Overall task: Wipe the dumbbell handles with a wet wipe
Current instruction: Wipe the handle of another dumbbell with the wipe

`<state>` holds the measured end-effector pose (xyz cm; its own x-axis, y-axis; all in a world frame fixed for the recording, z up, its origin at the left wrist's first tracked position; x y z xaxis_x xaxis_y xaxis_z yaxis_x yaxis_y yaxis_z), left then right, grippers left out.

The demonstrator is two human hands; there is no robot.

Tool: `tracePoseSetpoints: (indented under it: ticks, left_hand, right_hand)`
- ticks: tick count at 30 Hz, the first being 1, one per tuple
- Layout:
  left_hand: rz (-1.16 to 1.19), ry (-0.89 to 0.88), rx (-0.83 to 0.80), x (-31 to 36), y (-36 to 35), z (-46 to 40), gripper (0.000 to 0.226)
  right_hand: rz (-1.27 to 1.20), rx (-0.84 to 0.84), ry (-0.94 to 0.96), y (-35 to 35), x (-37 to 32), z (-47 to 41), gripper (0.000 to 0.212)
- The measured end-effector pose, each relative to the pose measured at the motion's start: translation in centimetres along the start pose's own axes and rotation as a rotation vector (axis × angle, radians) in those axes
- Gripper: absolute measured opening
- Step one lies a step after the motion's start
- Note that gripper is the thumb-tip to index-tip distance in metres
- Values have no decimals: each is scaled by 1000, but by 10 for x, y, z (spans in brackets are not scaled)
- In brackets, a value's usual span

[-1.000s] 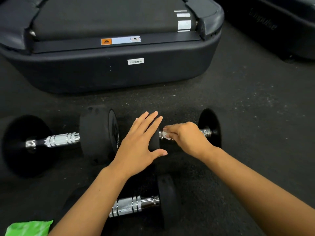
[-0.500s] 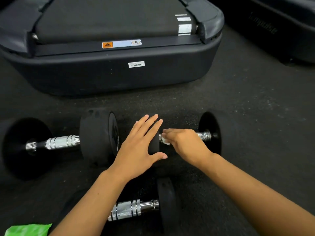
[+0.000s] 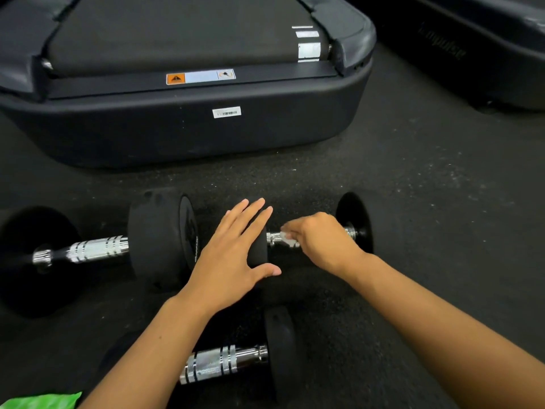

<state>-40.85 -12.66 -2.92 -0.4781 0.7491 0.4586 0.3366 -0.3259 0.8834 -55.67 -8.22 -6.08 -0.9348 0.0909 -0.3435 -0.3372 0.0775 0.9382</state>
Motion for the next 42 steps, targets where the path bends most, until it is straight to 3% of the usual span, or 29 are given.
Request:
tracePoseSetpoints:
  ticks: [12,18,23,27,32,36,40,42]
  left_hand:
    - [18,-1,11,1,-1,1,93]
    - [20,-9,24,-1,-2,-1,95]
    - [18,-13,46,-1,-3,-1,96]
    - [14,-4,23,-1,-2,-1,97]
    - [14,-7,47,0,-3,-2,97]
    - [29,2,25,-1,-2,-4,98]
    - [30,-3,56,-1,-4,-3,98]
    - [29,-4,63,-2,-3,-2,98]
  right_hand:
    - [-50,10,-201,15,25,-4,16]
    - [-57,131,36,6,1,22,23]
    - [28,102,-72,1,1,-4,23]
    - [-50,103,160,-1,-17,9,21]
    - [12,100,33,-6,-13,-7,23]
    - [-9,142,205,-16,-17,13,33]
    - [-106,216,117,-12,-19,5,32]
    - [-61,207,176,-16,-26,10,33]
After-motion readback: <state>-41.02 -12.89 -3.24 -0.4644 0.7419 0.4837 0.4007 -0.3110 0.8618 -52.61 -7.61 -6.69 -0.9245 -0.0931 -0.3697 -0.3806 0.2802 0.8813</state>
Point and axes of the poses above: each hand's wrist, its own z-axis away from the middle knuckle, its own y-axis out of the back of the hand, x = y × z, the point moved 5 cm from there along -z, towards the middle knuckle, and after that the axes turned 3 degrees about y, right-handed, at the moved point
